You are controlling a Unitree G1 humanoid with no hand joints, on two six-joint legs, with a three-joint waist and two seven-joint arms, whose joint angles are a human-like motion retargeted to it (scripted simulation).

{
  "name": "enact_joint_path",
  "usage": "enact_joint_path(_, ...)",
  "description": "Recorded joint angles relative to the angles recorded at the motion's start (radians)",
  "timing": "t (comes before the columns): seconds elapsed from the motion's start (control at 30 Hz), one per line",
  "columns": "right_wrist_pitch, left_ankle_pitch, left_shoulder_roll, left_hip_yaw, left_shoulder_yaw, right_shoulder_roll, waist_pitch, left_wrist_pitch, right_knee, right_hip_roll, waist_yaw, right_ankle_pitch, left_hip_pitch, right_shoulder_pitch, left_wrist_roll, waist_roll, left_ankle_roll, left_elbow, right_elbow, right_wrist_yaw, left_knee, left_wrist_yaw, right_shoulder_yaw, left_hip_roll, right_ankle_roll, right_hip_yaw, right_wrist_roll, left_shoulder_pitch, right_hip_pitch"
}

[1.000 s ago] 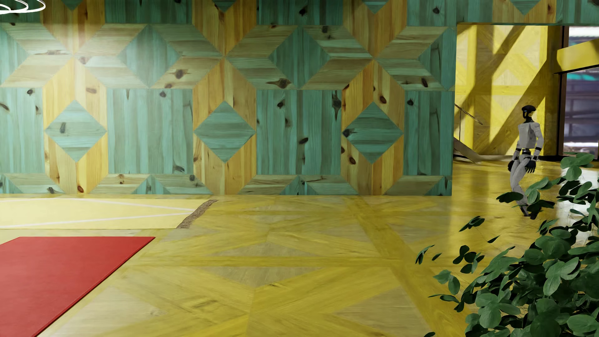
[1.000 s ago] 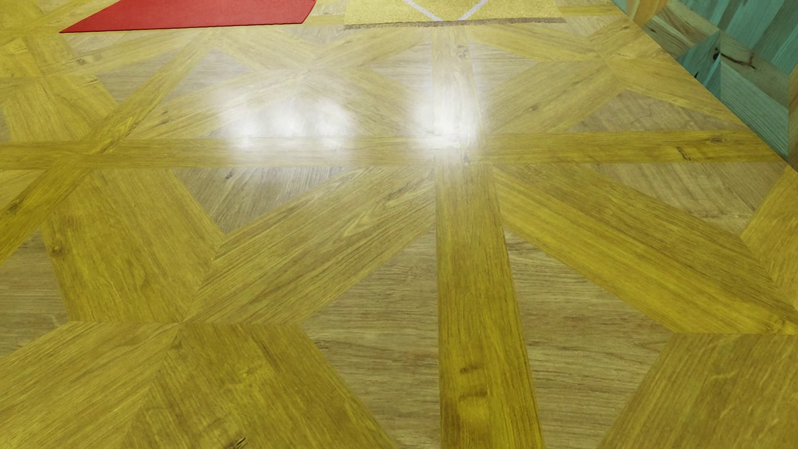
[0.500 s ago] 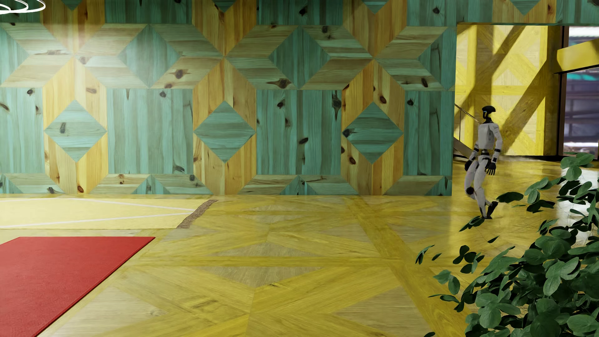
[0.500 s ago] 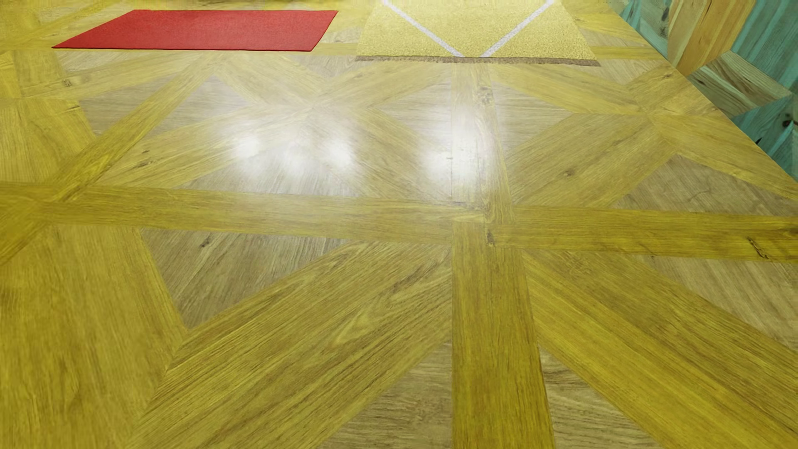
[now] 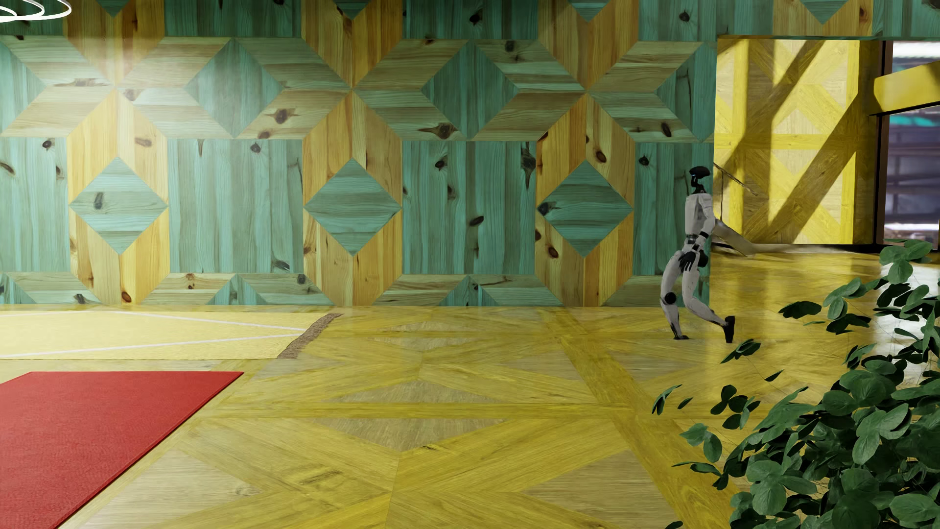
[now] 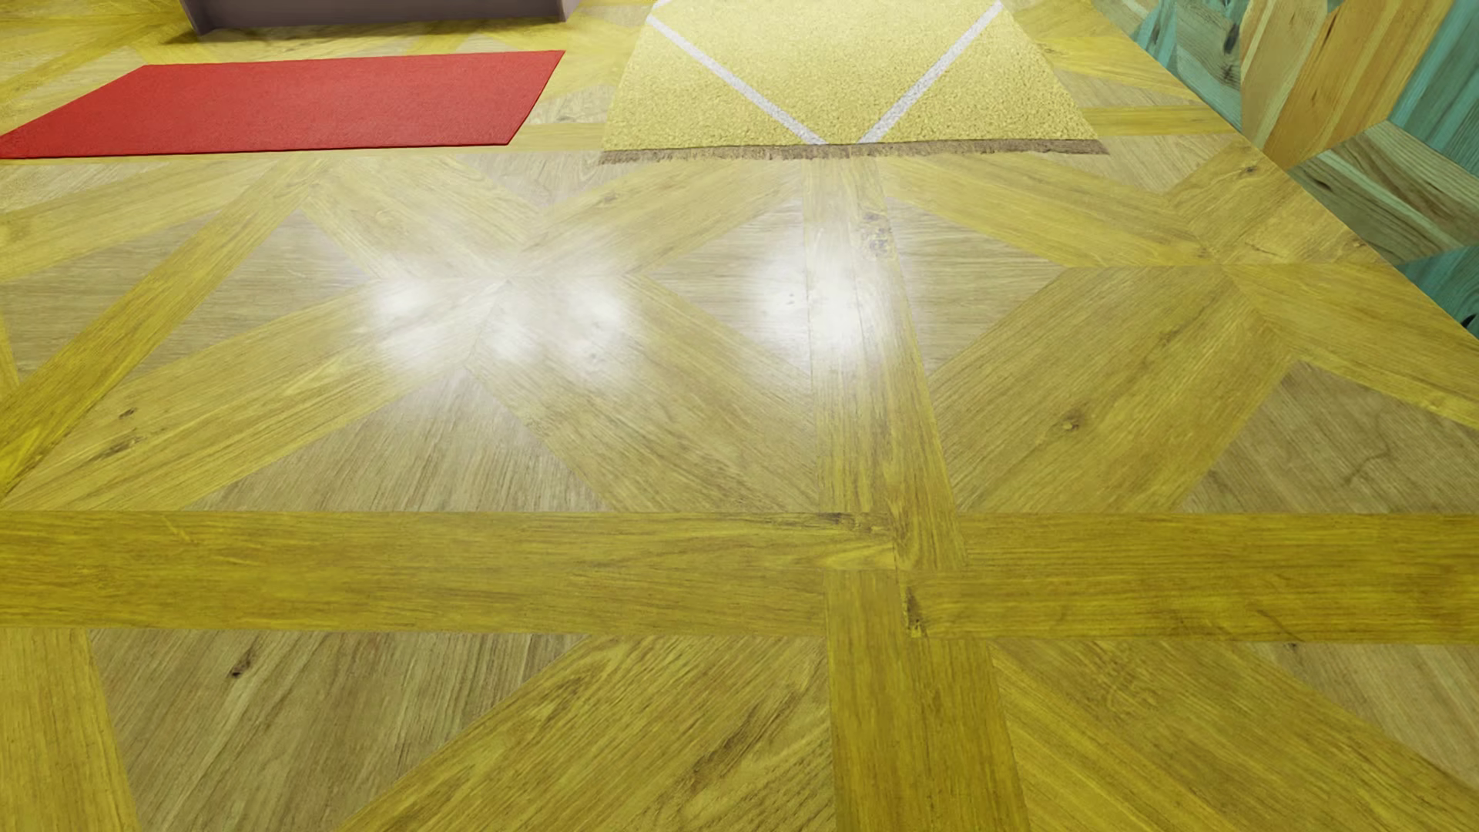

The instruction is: Go forward

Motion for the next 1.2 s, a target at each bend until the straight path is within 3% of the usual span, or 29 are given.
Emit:
enact_joint_path(0.07,0.0,-0.162,-0.023,0.0,-0.008,-0.013,0.026,0.0,-0.074,0.01,0.096,-0.025,-0.146,-0.053,0.0,-0.02,0.0,0.03,-0.035,0.0,0.073,0.0,0.002,-0.012,0.0,0.0,0.0,0.022,0.157)
enact_joint_path(0.1,0.0,-0.185,-0.034,0.0,-0.021,-0.022,0.03,0.0,-0.116,0.005,0.15,-0.036,-0.216,-0.085,0.0,-0.029,0.0,0.038,-0.046,0.0,0.011,0.0,-0.012,-0.018,0.0,0.0,0.0,0.041,0.229)
enact_joint_path(0.2,0.0,0.029,-0.027,0.0,-0.052,-0.051,0.048,0.0,-0.191,-0.013,0.281,-0.107,-0.343,-0.154,0.0,-0.047,0.0,-0.02,-0.159,0.0,-0.405,0.0,-0.088,-0.022,0.0,0.0,0.0,0.119,0.396)
enact_joint_path(0.23,0.0,0.017,-0.03,0.0,-0.072,-0.066,0.045,0.0,-0.201,-0.017,0.31,-0.135,-0.359,-0.175,0.0,-0.041,0.0,-0.03,-0.203,0.0,-0.579,0.0,-0.106,-0.021,0.0,0.0,0.0,0.141,0.434)
enact_joint_path(0.27,0.0,-0.182,-0.04,0.0,-0.065,-0.076,0.038,0.0,-0.21,-0.019,0.325,-0.163,-0.348,-0.195,0.0,-0.035,0.0,-0.032,-0.232,0.0,-0.736,0.0,-0.131,-0.03,0.0,0.0,0.0,0.157,0.477)
enact_joint_path(0.3,0.0,-0.459,-0.047,0.0,-0.084,-0.083,0.033,0.0,-0.216,-0.027,0.343,-0.183,-0.326,-0.213,0.0,-0.03,0.0,-0.017,-0.25,0.0,-0.786,0.0,-0.145,-0.031,0.0,0.0,0.0,0.171,0.525)
enact_joint_path(0.33,0.0,-0.539,-0.054,0.0,-0.086,-0.085,0.028,0.0,-0.2,-0.04,0.365,-0.179,-0.329,-0.22,0.0,-0.031,0.0,-0.007,-0.264,0.0,-0.782,0.0,-0.168,-0.033,0.0,0.0,0.0,0.178,0.55)
enact_joint_path(0.37,0.0,-0.436,-0.057,0.0,-0.105,-0.085,0.023,0.0,-0.167,-0.053,0.359,-0.14,-0.37,-0.229,0.0,-0.039,0.0,0.011,-0.258,0.0,-0.778,0.0,-0.171,-0.053,0.0,0.0,0.0,0.188,0.568)
enact_joint_path(0.4,0.0,-0.268,-0.061,0.0,-0.118,-0.078,0.015,0.0,-0.126,-0.07,0.36,-0.064,-0.37,-0.218,0.0,-0.045,0.0,0.039,-0.251,0.0,-0.755,0.0,-0.193,-0.086,0.0,0.0,0.0,0.19,0.58)
enact_joint_path(0.43,0.0,-0.158,-0.066,0.0,-0.121,-0.065,0.002,0.0,-0.064,-0.081,0.351,0.083,-0.375,-0.194,0.0,-0.054,0.0,0.08,-0.218,0.0,-0.72,0.0,-0.196,-0.112,0.0,0.0,0.0,0.192,0.588)
enact_joint_path(0.47,0.0,-0.112,-0.067,0.0,-0.115,-0.048,-0.02,0.0,0.064,-0.111,0.341,0.28,-0.368,-0.16,0.0,-0.064,0.0,0.112,-0.169,0.0,-0.666,0.0,-0.211,-0.138,0.0,0.0,0.0,0.197,0.534)
enact_joint_path(0.5,0.0,-0.142,-0.072,0.0,-0.102,-0.041,-0.021,0.0,0.209,-0.131,0.33,0.422,-0.328,-0.146,0.0,-0.061,0.0,0.134,-0.128,0.0,-0.639,0.0,-0.194,-0.155,0.0,0.0,0.0,0.188,0.457)
enact_joint_path(0.53,0.0,-0.186,-0.068,0.0,-0.08,-0.034,-0.015,0.0,0.381,-0.147,0.321,0.411,-0.281,-0.135,0.0,-0.061,0.0,0.113,-0.085,0.0,-0.625,0.0,-0.173,-0.176,0.0,0.0,0.0,0.187,0.354)
enact_joint_path(0.6,0.0,-0.298,-0.062,0.0,-0.066,-0.024,0.001,0.0,0.622,-0.148,0.247,0.069,-0.136,-0.129,0.0,-0.041,0.0,0.109,0.005,0.0,-0.639,0.0,-0.115,-0.186,0.0,0.0,0.0,0.158,0.177)
enact_joint_path(0.63,0.0,-0.362,-0.051,0.0,-0.055,-0.016,0.006,0.0,0.65,-0.142,0.192,0.018,-0.046,-0.124,0.0,-0.032,0.0,0.103,0.027,0.0,-0.678,0.0,-0.117,-0.18,0.0,0.0,0.0,0.127,0.107)
enact_joint_path(0.73,0.0,-0.512,-0.01,0.0,-0.023,-0.006,0.023,0.0,0.408,-0.136,0.041,0.002,0.162,-0.059,0.0,-0.006,0.0,0.049,-0.008,0.0,-0.756,0.0,-0.099,-0.126,0.0,0.0,0.0,0.037,-0.065)
enact_joint_path(0.83,0.0,-0.648,0.014,0.0,0.036,0.0,0.008,0.0,-0.102,-0.131,-0.044,0.148,0.301,-0.002,0.0,-0.002,0.0,-0.002,-0.047,0.0,-0.789,0.0,-0.098,-0.097,0.0,0.0,0.0,-0.06,-0.11)
enact_joint_path(0.87,0.0,-0.67,0.014,0.0,0.05,0.003,-0.003,0.0,-0.566,-0.124,-0.06,0.435,0.33,0.01,0.0,0.001,0.0,-0.023,-0.022,0.0,-0.787,0.0,-0.089,-0.081,0.0,0.0,0.0,-0.086,-0.1)
enact_joint_path(0.9,0.0,-0.657,0.013,0.0,0.063,0.01,-0.003,0.0,-0.294,-0.119,-0.076,0.315,0.358,0.021,0.0,0.002,0.0,-0.041,-0.013,0.0,-0.784,0.0,-0.102,-0.067,0.0,0.0,0.0,-0.11,-0.122)
enact_joint_path(0.93,0.0,-0.594,0.007,0.0,0.089,0.012,0.002,0.0,-0.189,-0.104,-0.088,0.156,0.384,0.028,0.0,0.009,0.0,-0.061,0.005,0.0,-0.77,0.0,-0.093,-0.046,0.0,0.0,0.0,-0.118,-0.155)
enact_joint_path(1.0,0.0,-0.312,-0.024,0.0,0.11,0.023,-0.017,0.0,-0.054,-0.074,-0.106,0.209,0.356,0.048,0.0,0.02,0.0,-0.056,0.052,0.0,-0.591,0.0,-0.064,-0.021,0.0,0.0,0.0,-0.089,-0.169)
enact_joint_path(1.03,0.0,-0.157,-0.037,0.0,0.104,0.028,-0.019,0.0,-0.017,-0.032,-0.087,0.144,0.302,0.058,0.0,0.029,0.0,-0.052,0.06,0.0,-0.455,0.0,-0.082,-0.003,0.0,0.0,0.0,-0.057,-0.13)
enact_joint_path(1.07,0.0,-0.101,-0.045,0.0,0.087,0.027,-0.016,0.0,-0.012,-0.008,-0.069,0.087,0.197,0.052,0.0,0.029,0.0,-0.047,0.051,0.0,-0.26,0.0,-0.074,-0.007,0.0,0.0,0.0,-0.049,-0.084)
enact_joint_path(1.13,0.0,-0.155,-0.051,0.0,0.033,0.021,-0.002,0.0,-0.05,0.022,0.009,0.03,0.011,0.018,0.0,0.015,0.0,-0.019,0.024,0.0,0.021,0.0,-0.056,-0.016,0.0,0.0,0.0,-0.014,0.064)
enact_joint_path(1.2,0.0,-0.15,-0.05,0.0,0.021,0.011,0.009,0.0,-0.126,0.021,0.117,0.003,-0.146,-0.034,0.0,-0.021,0.0,0.025,-0.018,0.0,0.045,0.0,-0.053,-0.032,0.0,0.0,0.0,0.032,0.222)
